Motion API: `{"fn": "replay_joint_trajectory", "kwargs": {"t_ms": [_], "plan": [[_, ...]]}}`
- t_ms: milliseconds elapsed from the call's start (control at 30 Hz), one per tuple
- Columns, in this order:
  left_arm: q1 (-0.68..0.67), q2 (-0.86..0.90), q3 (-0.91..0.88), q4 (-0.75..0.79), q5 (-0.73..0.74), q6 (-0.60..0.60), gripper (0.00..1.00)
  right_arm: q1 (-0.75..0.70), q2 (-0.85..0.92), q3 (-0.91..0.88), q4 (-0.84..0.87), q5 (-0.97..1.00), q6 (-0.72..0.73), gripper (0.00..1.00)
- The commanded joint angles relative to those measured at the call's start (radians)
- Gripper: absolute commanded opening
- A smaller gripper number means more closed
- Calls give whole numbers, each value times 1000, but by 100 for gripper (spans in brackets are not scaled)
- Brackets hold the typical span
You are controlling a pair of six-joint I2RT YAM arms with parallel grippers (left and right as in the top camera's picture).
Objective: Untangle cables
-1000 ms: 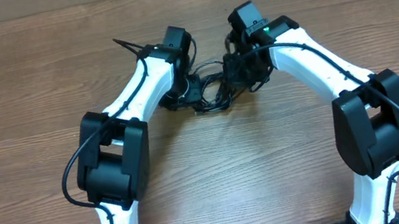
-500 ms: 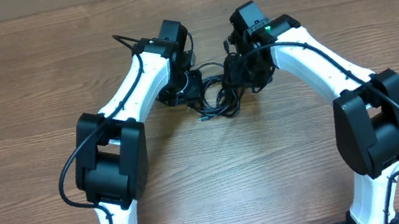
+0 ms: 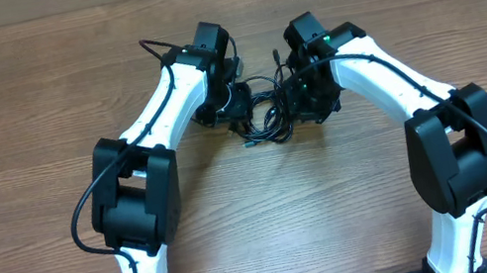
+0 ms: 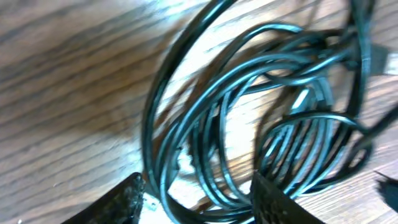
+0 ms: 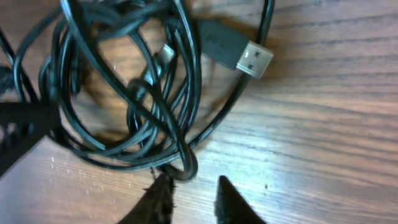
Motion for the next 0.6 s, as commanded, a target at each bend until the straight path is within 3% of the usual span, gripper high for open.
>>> {"fn": "replay_joint_trajectory", "kwargs": {"t_ms": [0, 200, 433, 567], "plan": [[-8, -40, 20, 36, 45, 21, 58, 5, 0, -42, 55, 14, -3, 18], [-32, 11, 17, 48, 43, -11, 54, 15, 0, -71, 111, 14, -4, 12], [-46, 37, 2, 61, 39, -8, 53, 34, 0, -71, 127, 23, -8, 25], [-47, 37, 2, 61, -25, -12, 52, 33, 0, -71, 106, 146, -8, 24]]}}
